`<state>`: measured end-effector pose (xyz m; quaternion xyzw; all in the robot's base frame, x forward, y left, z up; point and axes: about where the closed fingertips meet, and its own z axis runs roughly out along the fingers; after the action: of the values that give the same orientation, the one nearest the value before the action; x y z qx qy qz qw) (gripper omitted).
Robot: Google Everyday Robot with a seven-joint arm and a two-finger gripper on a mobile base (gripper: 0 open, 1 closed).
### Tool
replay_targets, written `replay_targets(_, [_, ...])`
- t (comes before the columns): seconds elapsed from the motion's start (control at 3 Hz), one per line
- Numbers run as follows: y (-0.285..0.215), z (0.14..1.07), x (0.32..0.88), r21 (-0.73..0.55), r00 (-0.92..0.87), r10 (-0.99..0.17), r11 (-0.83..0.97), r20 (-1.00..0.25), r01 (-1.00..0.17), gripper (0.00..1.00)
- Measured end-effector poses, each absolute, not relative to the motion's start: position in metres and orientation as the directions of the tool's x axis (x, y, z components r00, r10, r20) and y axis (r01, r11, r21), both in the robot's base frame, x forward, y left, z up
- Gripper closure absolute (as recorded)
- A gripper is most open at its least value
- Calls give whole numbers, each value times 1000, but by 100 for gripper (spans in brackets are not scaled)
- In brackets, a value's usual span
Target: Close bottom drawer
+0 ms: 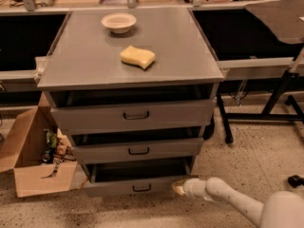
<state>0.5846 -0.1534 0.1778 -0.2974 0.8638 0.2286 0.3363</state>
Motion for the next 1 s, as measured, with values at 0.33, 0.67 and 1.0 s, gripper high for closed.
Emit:
replay_targets(0.33, [-154, 183, 597, 187, -587, -358, 719, -726, -670, 100])
replay_targets(0.67, [-154, 183, 597, 187, -587, -358, 719, -727, -670, 100])
replay_targets(1.0, [-154, 183, 605, 172, -578, -349, 731, -738, -661, 100])
